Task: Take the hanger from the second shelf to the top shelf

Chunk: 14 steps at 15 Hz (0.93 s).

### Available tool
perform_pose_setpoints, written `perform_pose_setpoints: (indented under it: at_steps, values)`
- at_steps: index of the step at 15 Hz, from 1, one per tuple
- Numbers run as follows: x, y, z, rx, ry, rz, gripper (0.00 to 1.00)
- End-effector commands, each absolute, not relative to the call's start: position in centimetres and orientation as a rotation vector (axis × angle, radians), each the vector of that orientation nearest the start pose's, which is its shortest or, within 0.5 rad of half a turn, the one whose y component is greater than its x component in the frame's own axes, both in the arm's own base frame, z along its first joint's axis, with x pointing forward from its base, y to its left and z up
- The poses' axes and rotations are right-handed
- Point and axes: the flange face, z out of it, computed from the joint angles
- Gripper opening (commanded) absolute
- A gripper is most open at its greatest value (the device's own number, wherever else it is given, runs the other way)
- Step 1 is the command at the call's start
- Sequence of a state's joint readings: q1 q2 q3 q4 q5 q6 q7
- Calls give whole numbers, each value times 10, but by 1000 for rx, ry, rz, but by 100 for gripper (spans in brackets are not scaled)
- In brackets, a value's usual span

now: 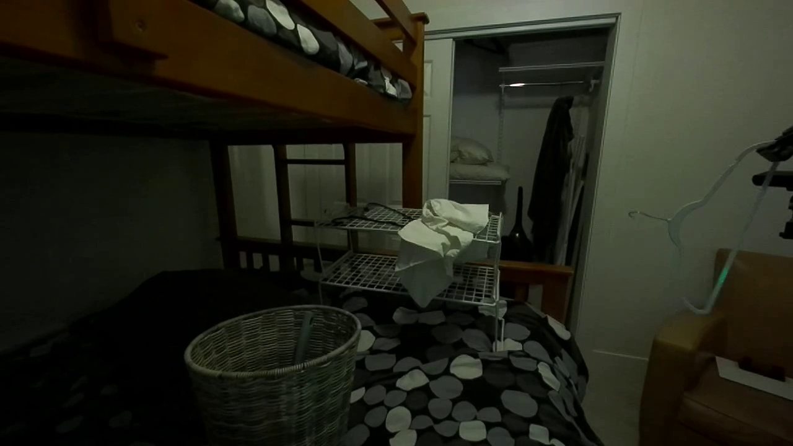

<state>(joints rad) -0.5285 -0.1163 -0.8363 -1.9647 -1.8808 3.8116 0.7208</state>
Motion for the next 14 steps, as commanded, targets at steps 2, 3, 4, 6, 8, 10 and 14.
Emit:
perform_pose_setpoints:
  at_steps: [2,3,4,6,8,10,14]
  values:
    - [278,-346,585,2102,389,1269,1]
    - [299,-325,589,2092,450,1302,1]
    - [321,-301,592,2089,514,1329,1]
    - [360,-252,603,2044,621,1366,1]
    - [398,-201,617,2005,642,1407,1]
    - [401,-212,613,2014,664,1391,6]
    - [424,-192,621,1992,607,1391,1]
